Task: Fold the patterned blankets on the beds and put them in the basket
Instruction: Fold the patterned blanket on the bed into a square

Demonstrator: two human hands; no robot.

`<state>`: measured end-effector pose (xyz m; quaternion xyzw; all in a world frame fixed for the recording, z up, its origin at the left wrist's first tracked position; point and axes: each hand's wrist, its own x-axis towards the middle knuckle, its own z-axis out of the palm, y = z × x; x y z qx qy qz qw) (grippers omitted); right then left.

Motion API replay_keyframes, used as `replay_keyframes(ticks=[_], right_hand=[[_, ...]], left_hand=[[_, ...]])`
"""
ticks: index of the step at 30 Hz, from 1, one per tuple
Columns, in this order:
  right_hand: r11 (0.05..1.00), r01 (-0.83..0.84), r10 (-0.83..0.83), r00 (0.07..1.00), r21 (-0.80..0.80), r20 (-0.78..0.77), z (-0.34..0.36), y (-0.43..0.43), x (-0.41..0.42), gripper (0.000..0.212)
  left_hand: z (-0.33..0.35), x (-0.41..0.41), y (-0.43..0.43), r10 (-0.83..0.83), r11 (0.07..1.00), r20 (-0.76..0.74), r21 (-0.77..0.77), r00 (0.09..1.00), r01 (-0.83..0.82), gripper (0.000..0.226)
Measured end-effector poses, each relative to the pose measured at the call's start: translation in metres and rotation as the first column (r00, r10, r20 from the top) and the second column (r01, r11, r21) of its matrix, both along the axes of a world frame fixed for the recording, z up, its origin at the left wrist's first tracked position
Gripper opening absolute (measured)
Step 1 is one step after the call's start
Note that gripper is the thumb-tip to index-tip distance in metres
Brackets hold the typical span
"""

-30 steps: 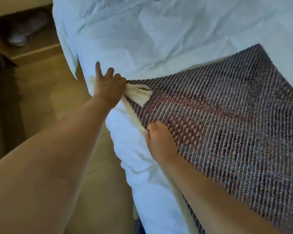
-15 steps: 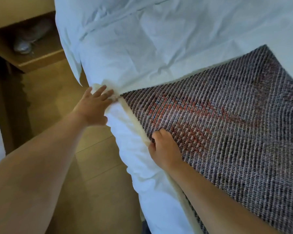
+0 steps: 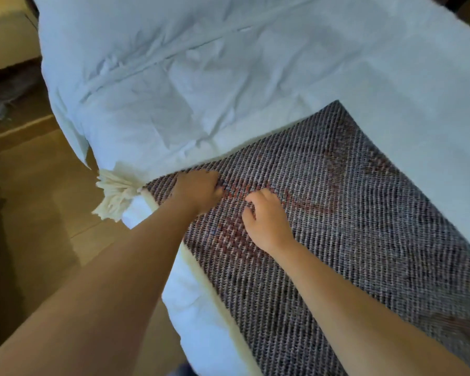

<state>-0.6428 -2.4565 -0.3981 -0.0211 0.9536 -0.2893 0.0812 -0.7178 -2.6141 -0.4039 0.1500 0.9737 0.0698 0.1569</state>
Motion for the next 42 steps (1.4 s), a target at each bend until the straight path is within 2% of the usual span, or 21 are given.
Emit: replay_keyframes(ticks=[2, 6, 8, 10, 12, 14, 16, 19, 22, 24, 27, 29, 31, 32, 35, 38, 40, 42], right_hand=[[0.998, 0.046, -0.045, 0.999, 0.048, -0.02, -0.004, 0.022, -0.024, 0.031], [0.97, 0.124, -0.137, 0.989, 0.209, 0.052, -0.017, 0.063, -0.092, 0.044], [0.944, 0.096, -0.124, 0.99, 0.316, 0.07, -0.025, 0.075, -0.131, 0.053], [0.919, -0.001, -0.046, 0.993, 0.395, 0.109, -0.032, 0.081, -0.163, 0.059], [0.879, -0.094, 0.03, 0.989, 0.468, 0.142, -0.037, 0.086, -0.189, 0.048], [0.835, -0.153, 0.079, 0.984, 0.529, 0.16, -0.039, 0.084, -0.205, 0.03], [0.84, -0.121, 0.057, 0.989, 0.529, 0.135, -0.044, 0.079, -0.215, 0.025], [0.885, 0.016, -0.033, 0.999, 0.465, 0.028, -0.059, 0.07, -0.215, 0.023], [0.897, 0.176, -0.172, 0.984, 0.406, -0.046, -0.072, 0.065, -0.192, 0.033], [0.893, 0.239, -0.228, 0.971, 0.381, -0.074, -0.074, 0.06, -0.174, 0.043], [0.873, 0.266, -0.293, 0.956, 0.409, 0.001, -0.073, 0.069, -0.139, 0.057], [0.835, 0.326, -0.385, 0.922, 0.444, 0.047, -0.074, 0.091, -0.105, 0.06], [0.757, 0.428, -0.523, 0.85, 0.494, 0.066, -0.07, 0.123, -0.056, 0.06], [0.716, 0.473, -0.59, 0.803, 0.514, 0.083, -0.068, 0.14, -0.026, 0.06], [0.685, 0.505, -0.663, 0.731, 0.526, 0.162, -0.061, 0.181, 0.061, 0.059], [0.658, 0.549, -0.712, 0.677, 0.515, 0.188, -0.055, 0.209, 0.137, 0.059], [0.603, 0.611, -0.772, 0.608, 0.513, 0.185, -0.055, 0.22, 0.18, 0.059], [0.564, 0.656, -0.815, 0.54, 0.502, 0.211, -0.056, 0.231, 0.231, 0.06]], left_hand=[[-0.01, -0.02, 0.02, 0.002, 1.0, -0.029, 0.007, 1.0, -0.001, 0.034], [-0.037, -0.068, 0.063, -0.016, 0.995, -0.067, 0.093, 0.998, 0.022, 0.047], [-0.05, -0.09, 0.085, -0.03, 0.986, -0.088, 0.162, 0.996, 0.044, 0.043], [-0.058, -0.103, 0.096, -0.075, 0.968, -0.11, 0.229, 0.991, 0.099, 0.036], [-0.066, -0.118, 0.096, -0.078, 0.943, -0.099, 0.315, 0.992, 0.105, 0.033], [-0.074, -0.132, 0.086, -0.076, 0.948, -0.08, 0.303, 0.994, 0.097, 0.033], [-0.083, -0.141, 0.08, -0.104, 0.959, -0.065, 0.258, 0.992, 0.118, 0.033], [-0.088, -0.137, 0.083, -0.081, 0.957, -0.054, 0.276, 0.995, 0.093, 0.037], [-0.089, -0.128, 0.086, -0.097, 0.955, -0.101, 0.272, 0.99, 0.121, 0.039], [-0.087, -0.13, 0.087, -0.109, 0.97, -0.13, 0.201, 0.985, 0.134, 0.04], [-0.081, -0.131, 0.095, -0.132, 0.988, -0.106, 0.064, 0.986, 0.139, 0.045], [-0.072, -0.132, 0.1, -0.1, 0.995, -0.092, -0.026, 0.991, 0.098, 0.044], [-0.06, -0.123, 0.108, -0.073, 0.995, -0.092, -0.075, 0.993, 0.066, 0.036], [-0.056, -0.112, 0.114, -0.112, 0.99, -0.09, -0.095, 0.99, 0.103, 0.037], [-0.049, -0.054, 0.137, -0.397, 0.912, -0.097, -0.149, 0.913, 0.381, 0.061], [-0.045, 0.041, 0.176, -0.629, 0.774, 0.032, -0.058, 0.777, 0.63, 0.062], [-0.048, 0.108, 0.2, -0.729, 0.679, 0.125, 0.004, 0.673, 0.734, 0.06], [-0.053, 0.171, 0.224, -0.768, 0.634, 0.124, 0.013, 0.628, 0.773, 0.063]])
